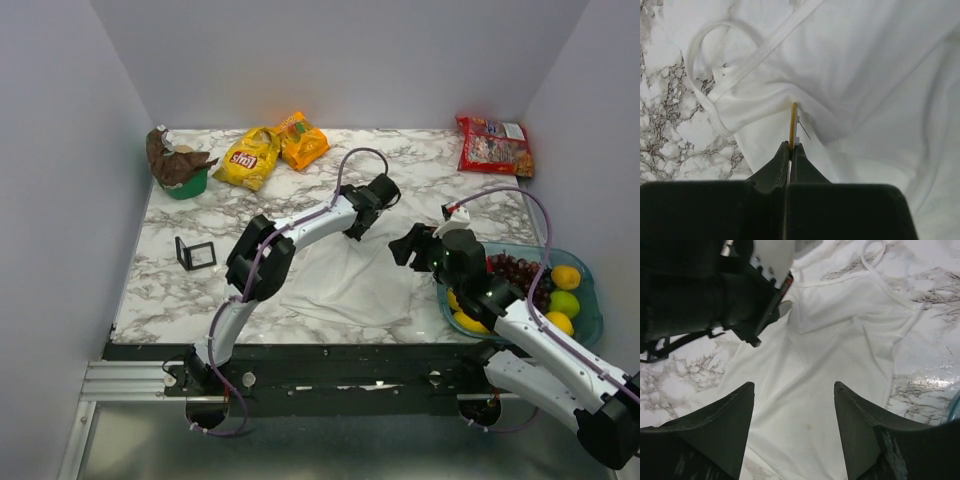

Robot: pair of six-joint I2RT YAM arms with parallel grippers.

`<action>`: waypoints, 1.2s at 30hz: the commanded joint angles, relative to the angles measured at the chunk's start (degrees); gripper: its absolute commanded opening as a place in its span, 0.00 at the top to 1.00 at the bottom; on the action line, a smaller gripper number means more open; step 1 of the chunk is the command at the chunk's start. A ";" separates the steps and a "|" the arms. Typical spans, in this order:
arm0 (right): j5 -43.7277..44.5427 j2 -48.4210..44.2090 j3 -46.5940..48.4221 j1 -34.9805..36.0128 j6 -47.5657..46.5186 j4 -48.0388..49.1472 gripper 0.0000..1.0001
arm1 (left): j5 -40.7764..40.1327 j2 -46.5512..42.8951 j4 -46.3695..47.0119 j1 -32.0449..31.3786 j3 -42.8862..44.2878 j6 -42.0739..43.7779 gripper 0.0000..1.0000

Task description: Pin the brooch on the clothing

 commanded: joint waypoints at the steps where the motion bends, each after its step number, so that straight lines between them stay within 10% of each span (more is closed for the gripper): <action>1: 0.80 -4.34 -2.12 0.45 -0.15 -1.87 0.27 | -9.99 4.16 -7.45 -1.84 4.23 0.34 1.00; 22: 0.27 -14.10 -8.10 0.45 -0.41 -2.49 0.26 | -15.11 12.68 -15.46 -6.94 19.17 -2.03 1.00; 36: -0.08 -14.98 -10.47 0.37 1.26 -2.84 0.26 | -4.67 -0.76 -3.07 -7.20 8.72 -4.14 1.00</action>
